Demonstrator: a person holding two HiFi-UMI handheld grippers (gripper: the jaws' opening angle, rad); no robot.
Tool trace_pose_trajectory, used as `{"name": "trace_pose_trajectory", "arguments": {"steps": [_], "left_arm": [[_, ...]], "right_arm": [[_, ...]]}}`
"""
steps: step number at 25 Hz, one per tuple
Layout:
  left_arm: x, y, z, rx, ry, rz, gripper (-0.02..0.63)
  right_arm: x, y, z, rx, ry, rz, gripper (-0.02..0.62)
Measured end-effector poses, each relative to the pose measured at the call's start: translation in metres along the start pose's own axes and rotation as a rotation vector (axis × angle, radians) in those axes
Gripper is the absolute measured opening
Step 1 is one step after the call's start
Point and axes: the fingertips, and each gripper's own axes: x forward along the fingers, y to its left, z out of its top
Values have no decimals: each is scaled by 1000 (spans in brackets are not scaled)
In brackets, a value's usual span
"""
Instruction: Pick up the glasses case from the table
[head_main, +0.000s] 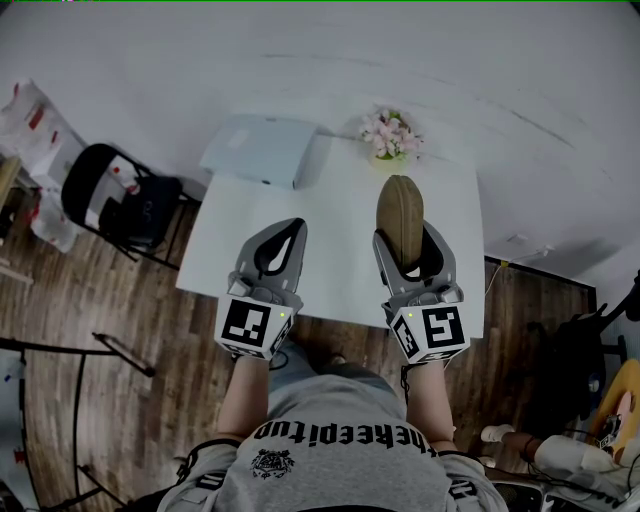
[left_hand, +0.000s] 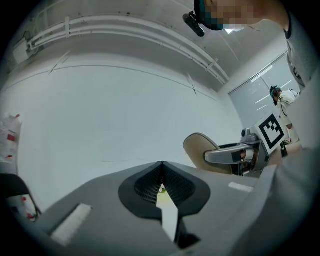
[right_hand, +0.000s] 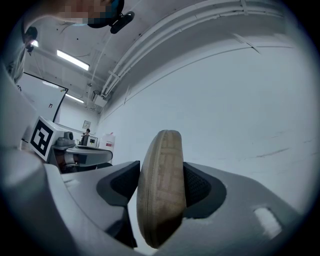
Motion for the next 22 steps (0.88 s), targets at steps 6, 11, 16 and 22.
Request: {"name": "trace_pose_trajectory", "arguments": {"steps": [6, 11, 16, 22], "left_arm": [[1, -2, -3, 1, -2, 0, 18], [0, -7, 0, 6, -1, 3, 18], [1, -11, -3, 10, -6, -2, 18], [3, -13, 1, 13, 7, 4, 18]], "right_arm": [[-1, -1, 2, -7, -5, 5, 255], [-5, -3, 1, -2, -13, 4, 256], [-8, -5, 2, 0, -21, 3, 255], [-9, -8, 4, 0, -28, 3, 256]]}}
